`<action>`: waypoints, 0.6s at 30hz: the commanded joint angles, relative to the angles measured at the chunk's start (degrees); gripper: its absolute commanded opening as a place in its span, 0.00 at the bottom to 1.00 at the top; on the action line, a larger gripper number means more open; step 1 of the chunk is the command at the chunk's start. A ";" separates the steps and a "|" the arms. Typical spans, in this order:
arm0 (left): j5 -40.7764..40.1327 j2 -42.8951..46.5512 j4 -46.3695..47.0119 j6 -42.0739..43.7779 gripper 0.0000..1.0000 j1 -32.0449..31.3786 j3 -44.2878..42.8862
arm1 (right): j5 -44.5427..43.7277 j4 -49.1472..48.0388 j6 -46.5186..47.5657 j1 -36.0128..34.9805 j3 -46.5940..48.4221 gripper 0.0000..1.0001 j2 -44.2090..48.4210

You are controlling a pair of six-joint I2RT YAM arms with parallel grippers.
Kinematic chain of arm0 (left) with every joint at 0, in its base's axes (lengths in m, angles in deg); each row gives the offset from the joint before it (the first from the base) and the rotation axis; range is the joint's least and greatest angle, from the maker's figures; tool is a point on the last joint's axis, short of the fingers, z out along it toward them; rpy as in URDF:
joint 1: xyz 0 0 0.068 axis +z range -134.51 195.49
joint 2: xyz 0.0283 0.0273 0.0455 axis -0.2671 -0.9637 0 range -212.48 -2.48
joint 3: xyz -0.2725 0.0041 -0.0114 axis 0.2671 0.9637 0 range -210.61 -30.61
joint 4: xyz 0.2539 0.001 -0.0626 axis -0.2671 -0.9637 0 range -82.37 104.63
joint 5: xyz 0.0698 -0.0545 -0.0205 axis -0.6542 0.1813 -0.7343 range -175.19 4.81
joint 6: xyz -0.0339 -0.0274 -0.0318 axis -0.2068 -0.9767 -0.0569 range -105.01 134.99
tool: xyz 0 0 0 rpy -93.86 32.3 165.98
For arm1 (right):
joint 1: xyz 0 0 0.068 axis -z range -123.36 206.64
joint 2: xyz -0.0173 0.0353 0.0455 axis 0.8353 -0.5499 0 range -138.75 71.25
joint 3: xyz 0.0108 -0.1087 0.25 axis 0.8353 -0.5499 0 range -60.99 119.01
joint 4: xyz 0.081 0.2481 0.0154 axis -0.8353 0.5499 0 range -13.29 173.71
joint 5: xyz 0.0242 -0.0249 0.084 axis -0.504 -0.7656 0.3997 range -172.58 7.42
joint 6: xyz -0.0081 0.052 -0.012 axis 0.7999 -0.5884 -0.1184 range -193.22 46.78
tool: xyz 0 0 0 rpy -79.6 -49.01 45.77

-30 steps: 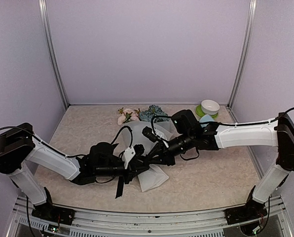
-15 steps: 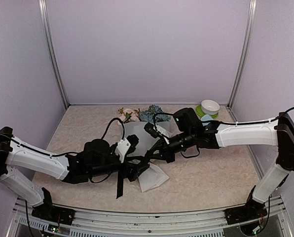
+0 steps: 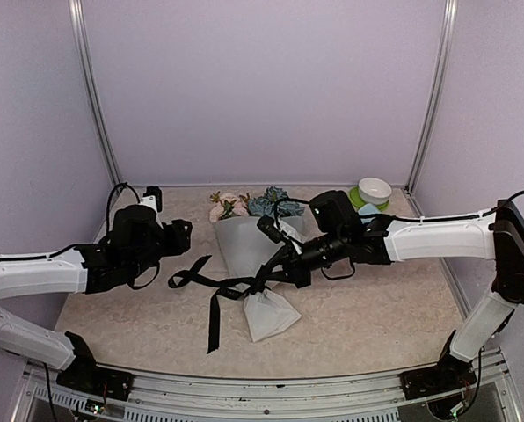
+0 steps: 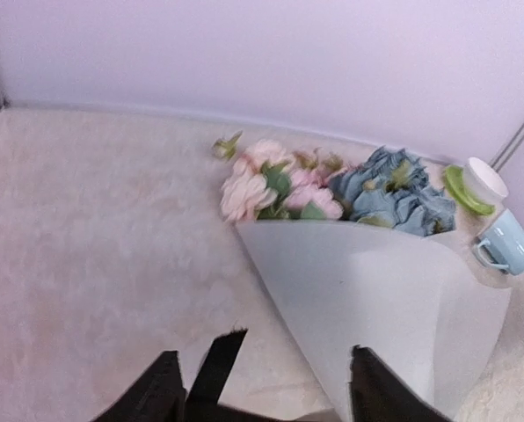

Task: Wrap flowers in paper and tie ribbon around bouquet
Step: Cross the half-tied ribbon over the folded bouquet.

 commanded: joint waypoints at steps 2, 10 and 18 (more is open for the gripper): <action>5.51 -11.57 -18.43 -15.51 0.70 6.35 -1.37 | 1.21 -0.25 -0.03 0.31 1.69 0.00 0.12; 10.68 -16.93 -11.75 -17.46 0.67 10.71 4.40 | 1.38 -0.49 -0.11 0.34 1.48 0.00 0.13; 13.38 -19.88 -9.24 -17.62 0.35 11.27 6.64 | 1.18 -0.46 0.02 0.43 1.28 0.00 0.63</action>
